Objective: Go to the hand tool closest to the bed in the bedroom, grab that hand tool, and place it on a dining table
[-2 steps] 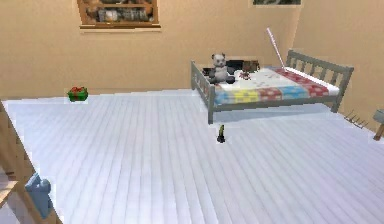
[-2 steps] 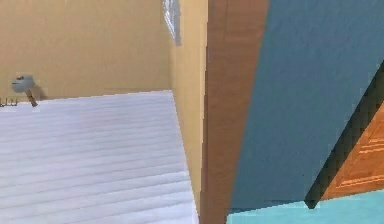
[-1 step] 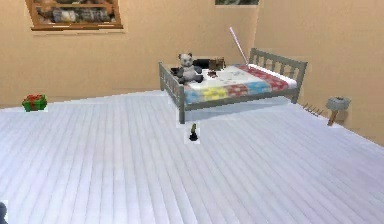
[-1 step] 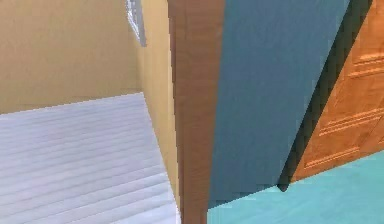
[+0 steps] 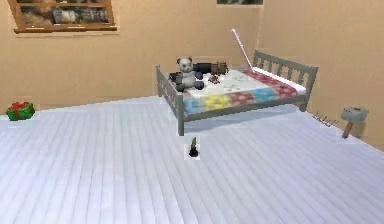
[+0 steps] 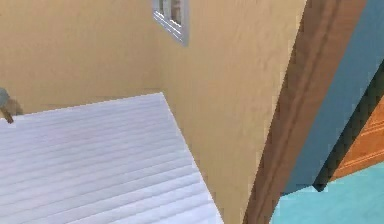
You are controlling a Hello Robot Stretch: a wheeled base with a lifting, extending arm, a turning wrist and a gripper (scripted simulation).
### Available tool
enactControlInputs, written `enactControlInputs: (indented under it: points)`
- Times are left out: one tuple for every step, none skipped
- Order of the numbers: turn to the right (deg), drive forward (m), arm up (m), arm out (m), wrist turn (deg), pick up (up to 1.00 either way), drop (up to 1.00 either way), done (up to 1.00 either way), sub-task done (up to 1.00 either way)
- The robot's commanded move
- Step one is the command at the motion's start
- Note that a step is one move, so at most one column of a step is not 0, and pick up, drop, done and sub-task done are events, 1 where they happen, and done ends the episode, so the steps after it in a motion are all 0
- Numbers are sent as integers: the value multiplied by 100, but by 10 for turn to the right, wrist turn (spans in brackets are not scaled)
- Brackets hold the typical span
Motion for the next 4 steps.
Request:
enactControlInputs:
  points:
    - [-90, 0, 0, 0, 0, 0, 0, 0, 0]
    - [0, 100, 0, 0, 0, 0, 0, 0, 0]
    - [-30, 0, 0, 0, 0, 0, 0, 0, 0]
    - [0, 30, 0, 0, 0, 0, 0, 0, 0]
